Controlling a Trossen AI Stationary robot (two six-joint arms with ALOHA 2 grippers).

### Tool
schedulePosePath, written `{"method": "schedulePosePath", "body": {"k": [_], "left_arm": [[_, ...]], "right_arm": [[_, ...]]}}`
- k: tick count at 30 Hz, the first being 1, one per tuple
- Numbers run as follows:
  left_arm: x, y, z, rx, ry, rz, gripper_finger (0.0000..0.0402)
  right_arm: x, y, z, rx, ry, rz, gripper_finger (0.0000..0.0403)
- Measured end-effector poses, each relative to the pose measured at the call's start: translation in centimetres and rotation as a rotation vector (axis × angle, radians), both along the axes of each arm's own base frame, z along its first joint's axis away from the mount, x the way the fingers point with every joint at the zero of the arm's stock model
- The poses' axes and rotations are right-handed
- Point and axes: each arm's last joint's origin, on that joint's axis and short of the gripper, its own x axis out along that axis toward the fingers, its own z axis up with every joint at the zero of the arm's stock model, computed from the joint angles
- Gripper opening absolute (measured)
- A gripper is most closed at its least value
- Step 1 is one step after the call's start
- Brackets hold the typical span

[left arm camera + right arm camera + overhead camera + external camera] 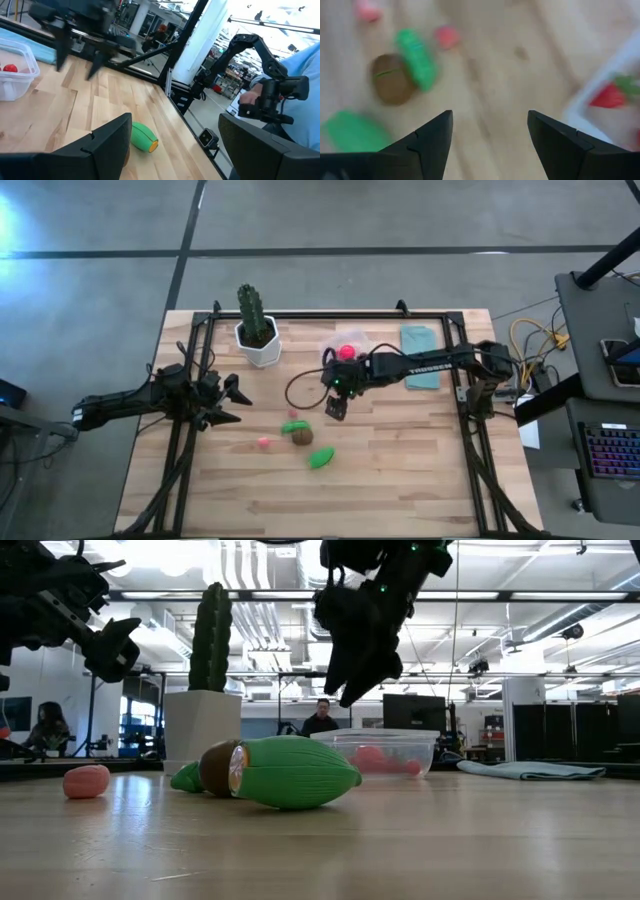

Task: Pick and placing Produce into tupperware
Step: Put the bottom peach into the transparent bin

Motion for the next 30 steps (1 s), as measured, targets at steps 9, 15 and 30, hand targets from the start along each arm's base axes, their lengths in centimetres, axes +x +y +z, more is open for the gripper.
{"method": "schedulePosePath", "body": {"k": [9, 15, 30], "left_arm": [[0.0, 0.0, 0.0, 0.000, 0.000, 0.000, 0.0283], [0.0, 0.0, 0.0, 0.000, 0.000, 0.000, 0.0283], [0.0, 0.0, 0.0, 0.000, -0.001, 0.000, 0.0283]], "right_arm": [[0.0, 4.3, 0.1, -0.085, -0.027, 0.380, 0.0249], [-0.2, 6.4, 0.0, -0.115, -0.041, 0.563, 0.0249], [-0.2, 7.6, -1.2, 0.003, -0.011, 0.622, 0.0240]]}}
